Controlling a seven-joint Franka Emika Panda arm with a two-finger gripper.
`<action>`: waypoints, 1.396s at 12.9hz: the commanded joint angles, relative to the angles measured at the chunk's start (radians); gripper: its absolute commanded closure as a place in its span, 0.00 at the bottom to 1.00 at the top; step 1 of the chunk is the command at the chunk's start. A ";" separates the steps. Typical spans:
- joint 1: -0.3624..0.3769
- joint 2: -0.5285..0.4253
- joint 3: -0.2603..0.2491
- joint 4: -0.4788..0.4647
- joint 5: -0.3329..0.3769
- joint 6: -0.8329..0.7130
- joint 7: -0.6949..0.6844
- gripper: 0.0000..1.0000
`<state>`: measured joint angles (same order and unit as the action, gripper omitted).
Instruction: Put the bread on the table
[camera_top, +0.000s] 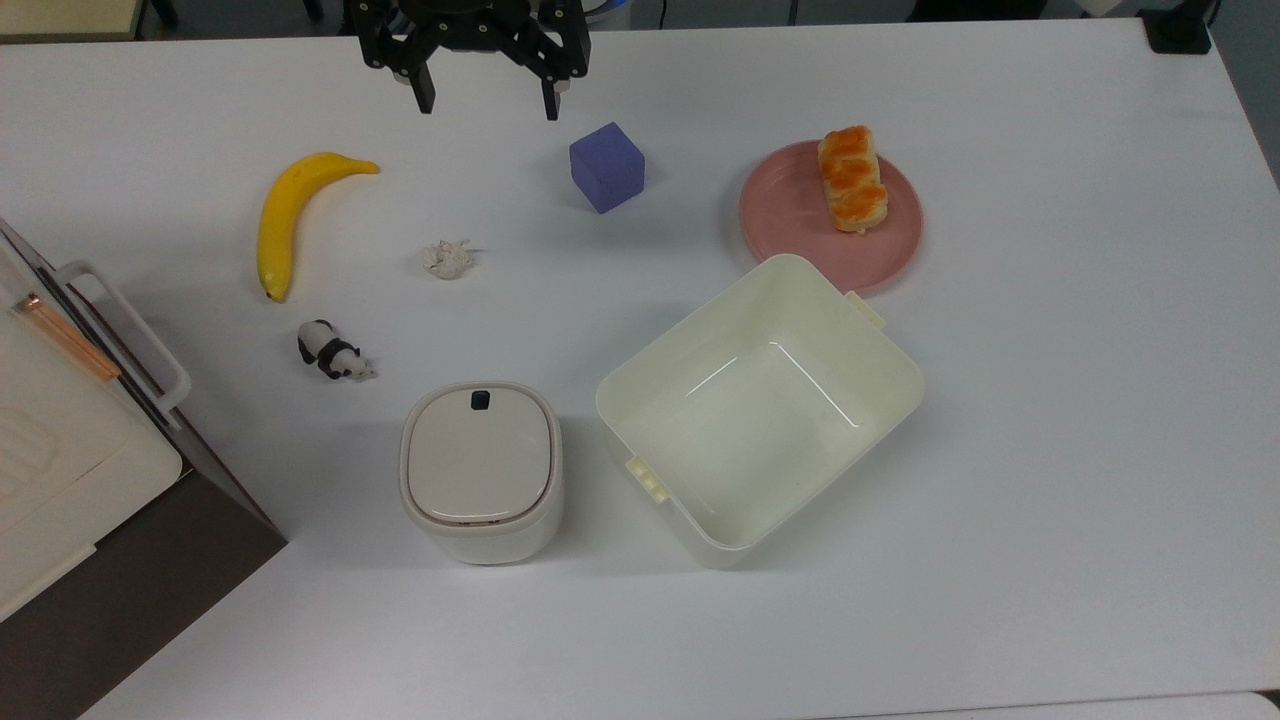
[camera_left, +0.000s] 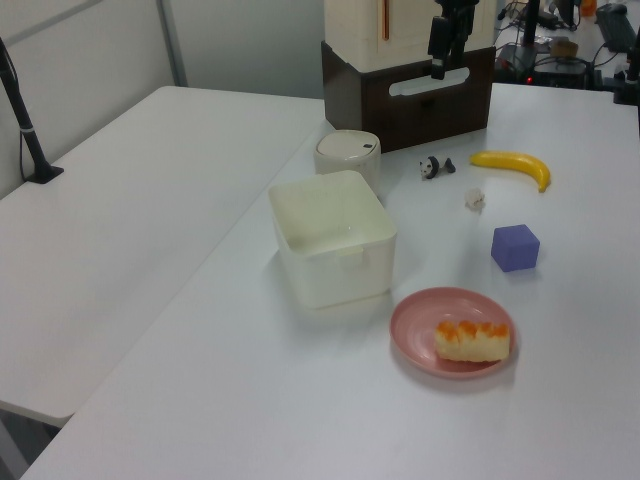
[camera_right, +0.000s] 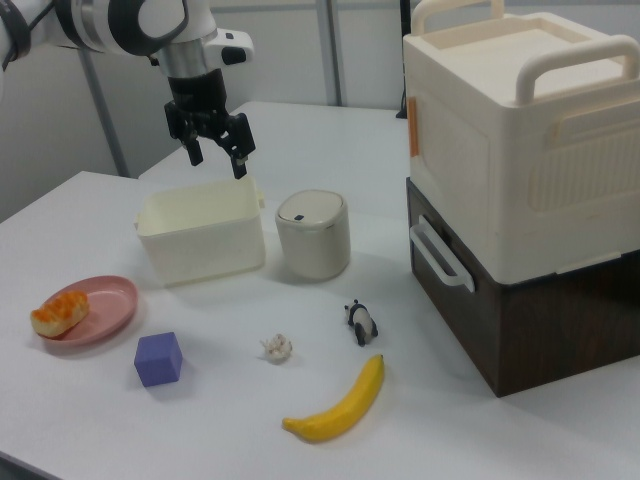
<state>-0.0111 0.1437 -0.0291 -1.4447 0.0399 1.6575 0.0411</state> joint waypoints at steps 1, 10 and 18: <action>0.010 -0.013 -0.014 -0.002 0.006 -0.033 -0.029 0.00; 0.059 -0.021 0.021 -0.003 -0.006 -0.145 -0.115 0.00; 0.212 -0.026 0.046 -0.126 0.011 -0.032 -0.130 0.00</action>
<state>0.1062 0.1419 0.0053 -1.4602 0.0397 1.5387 -0.0766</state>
